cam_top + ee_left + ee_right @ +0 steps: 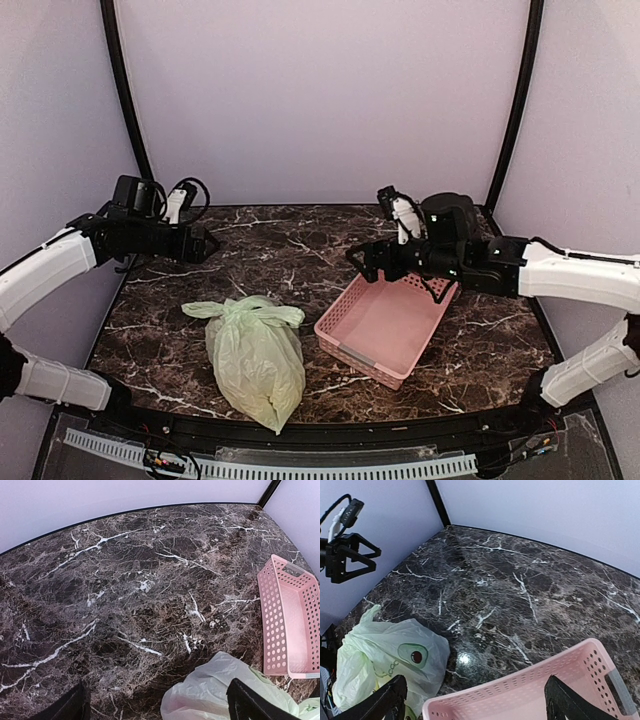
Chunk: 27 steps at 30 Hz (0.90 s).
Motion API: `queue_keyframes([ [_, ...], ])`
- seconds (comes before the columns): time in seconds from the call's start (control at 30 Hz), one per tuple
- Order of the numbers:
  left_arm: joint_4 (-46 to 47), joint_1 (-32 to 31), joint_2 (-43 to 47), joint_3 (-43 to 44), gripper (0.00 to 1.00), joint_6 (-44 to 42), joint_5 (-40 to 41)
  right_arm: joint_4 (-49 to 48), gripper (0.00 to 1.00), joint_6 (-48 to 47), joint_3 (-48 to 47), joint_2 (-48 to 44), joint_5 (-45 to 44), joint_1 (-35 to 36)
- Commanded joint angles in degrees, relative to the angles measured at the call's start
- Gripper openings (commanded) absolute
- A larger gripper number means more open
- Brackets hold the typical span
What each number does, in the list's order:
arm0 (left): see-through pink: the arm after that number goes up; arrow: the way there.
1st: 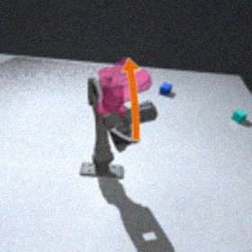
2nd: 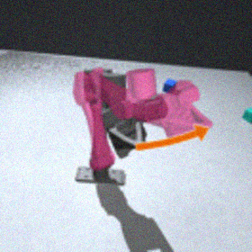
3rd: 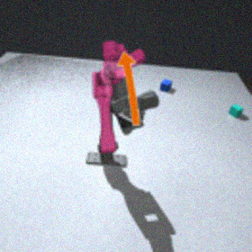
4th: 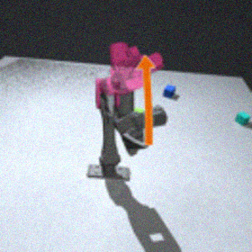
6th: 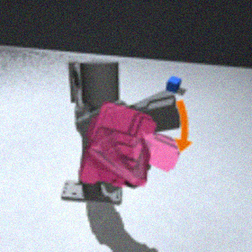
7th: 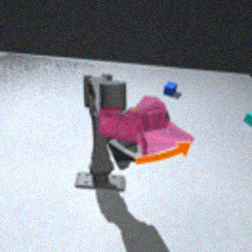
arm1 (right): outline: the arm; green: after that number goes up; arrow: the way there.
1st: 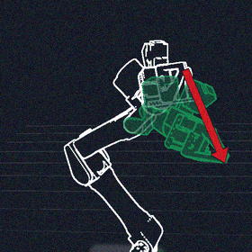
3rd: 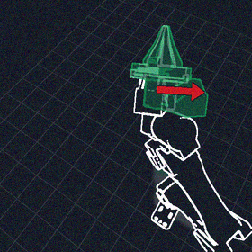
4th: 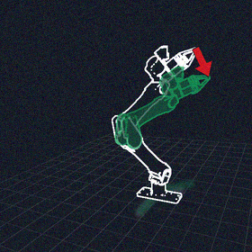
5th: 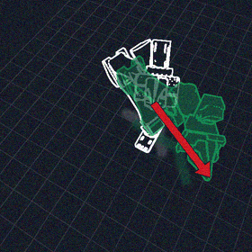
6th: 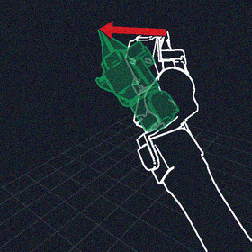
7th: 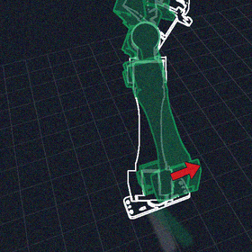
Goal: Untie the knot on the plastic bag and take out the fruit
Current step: Pick up the takeout bag from the corner of the board.
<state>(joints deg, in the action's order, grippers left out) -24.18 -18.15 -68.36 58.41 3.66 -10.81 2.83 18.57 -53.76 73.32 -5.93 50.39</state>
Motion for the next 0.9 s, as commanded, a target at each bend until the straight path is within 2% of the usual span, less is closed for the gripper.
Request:
queue_keyframes([
  [0.0, 3.90, 0.31, 2.67, -4.70, 0.94, -1.04, -0.17, 0.23, 0.93, 0.26, -7.92, 6.38, -0.23, 5.40],
  [0.2, 3.37, 0.31, 5.15, -6.05, 0.94, -3.26, 0.74, 0.42, 0.93, -0.90, -18.39, 18.87, 3.81, 11.24],
  [0.43, 3.27, 0.31, 7.69, -6.64, 0.94, -3.31, 0.28, 1.95, 0.94, -3.59, -29.50, 29.84, 12.68, 13.44],
  [0.87, 3.44, 0.31, 8.67, -7.08, 0.94, -3.31, 0.49, 18.10, 0.94, -13.49, -49.71, 45.20, 29.40, 12.25],
])
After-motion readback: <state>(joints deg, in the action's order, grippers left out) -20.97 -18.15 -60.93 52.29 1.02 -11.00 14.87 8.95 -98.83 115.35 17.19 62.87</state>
